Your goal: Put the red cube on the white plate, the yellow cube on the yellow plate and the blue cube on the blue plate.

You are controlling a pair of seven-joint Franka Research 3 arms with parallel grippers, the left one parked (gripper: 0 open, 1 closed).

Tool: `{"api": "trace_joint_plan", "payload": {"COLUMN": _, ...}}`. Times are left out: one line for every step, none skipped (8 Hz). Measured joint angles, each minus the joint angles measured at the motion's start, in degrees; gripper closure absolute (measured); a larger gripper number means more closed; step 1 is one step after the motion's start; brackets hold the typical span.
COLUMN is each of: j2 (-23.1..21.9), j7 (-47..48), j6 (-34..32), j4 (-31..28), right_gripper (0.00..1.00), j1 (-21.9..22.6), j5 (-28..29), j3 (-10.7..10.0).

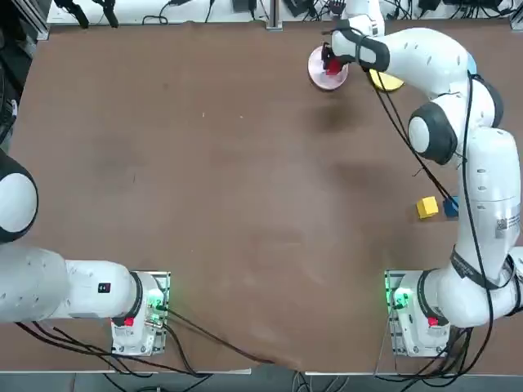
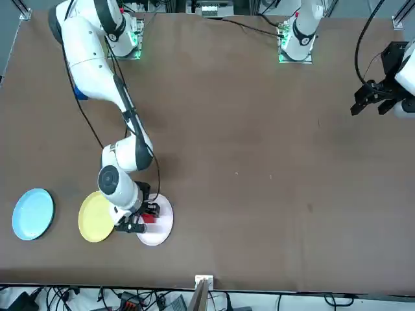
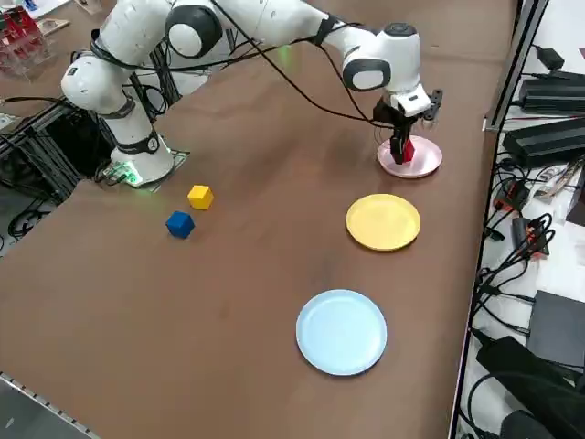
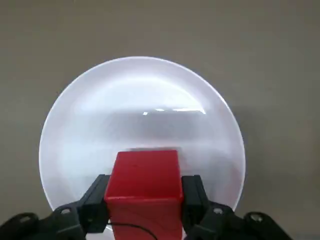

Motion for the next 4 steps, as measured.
{"api": "trace_joint_plan", "payload": {"j2": 0.12, "j7": 0.00, "j6": 0.03, "j4": 0.01, "right_gripper": 0.30, "j1": 0.08, "j5": -0.02, "j3": -0.01}}
{"api": "trace_joint_plan", "payload": {"j2": 0.12, "j7": 0.02, "j6": 0.03, "j4": 0.05, "right_gripper": 0.30, "j1": 0.08, "j5": -0.02, "j3": -0.02}}
{"api": "trace_joint_plan", "payload": {"j2": 0.12, "j7": 0.06, "j6": 0.05, "j4": 0.05, "right_gripper": 0.27, "j1": 0.08, "j5": -0.02, "j3": -0.03}}
{"api": "trace_joint_plan", "payload": {"j2": 0.12, "j7": 0.12, "j6": 0.21, "j4": 0.06, "right_gripper": 0.14, "j1": 0.07, "j5": -0.02, "j3": -0.06}}
